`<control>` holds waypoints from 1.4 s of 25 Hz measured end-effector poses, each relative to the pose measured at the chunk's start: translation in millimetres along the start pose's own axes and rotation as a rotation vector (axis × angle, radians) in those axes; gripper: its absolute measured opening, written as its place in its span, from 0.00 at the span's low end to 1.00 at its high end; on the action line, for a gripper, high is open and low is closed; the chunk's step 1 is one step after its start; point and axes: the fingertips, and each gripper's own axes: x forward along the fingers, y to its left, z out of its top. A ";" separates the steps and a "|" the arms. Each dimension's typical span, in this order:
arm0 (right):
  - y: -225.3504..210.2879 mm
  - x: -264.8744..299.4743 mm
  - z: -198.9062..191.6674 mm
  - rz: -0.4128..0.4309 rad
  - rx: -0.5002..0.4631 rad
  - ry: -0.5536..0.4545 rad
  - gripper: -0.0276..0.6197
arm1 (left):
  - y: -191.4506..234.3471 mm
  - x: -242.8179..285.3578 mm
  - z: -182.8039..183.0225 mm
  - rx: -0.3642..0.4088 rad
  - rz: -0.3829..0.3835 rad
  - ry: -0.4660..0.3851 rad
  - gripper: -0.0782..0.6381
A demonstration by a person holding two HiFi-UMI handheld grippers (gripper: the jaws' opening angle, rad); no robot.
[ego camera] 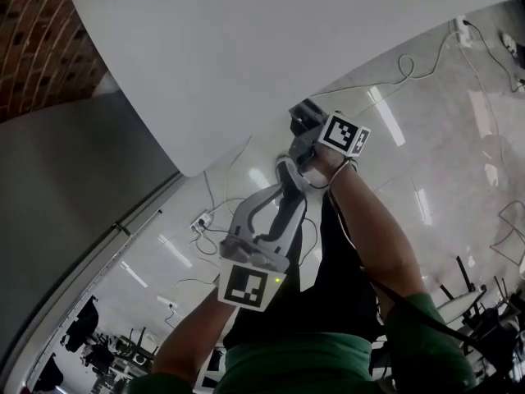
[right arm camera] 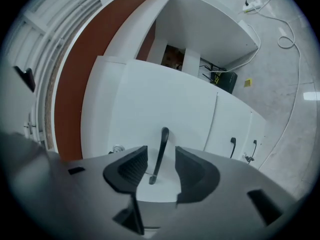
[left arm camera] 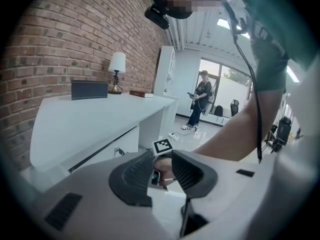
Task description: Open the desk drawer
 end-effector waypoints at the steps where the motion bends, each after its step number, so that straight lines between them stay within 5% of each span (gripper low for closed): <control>1: 0.0 1.2 -0.4 0.006 0.005 -0.005 0.28 | 0.8 -2.0 -2.6 -0.002 0.001 0.003 0.27; 3: -1.1 4.2 -1.3 0.011 0.006 -0.012 0.16 | 5.0 -4.8 -8.9 -0.011 0.006 0.012 0.27; 11: 1.8 15.3 -1.8 0.038 0.097 -0.074 0.10 | 18.2 -8.9 -17.1 -0.038 0.030 0.020 0.27; 35: -2.1 -27.9 -14.7 0.014 0.172 -0.091 0.07 | -6.6 6.7 -23.8 -0.058 0.013 0.026 0.26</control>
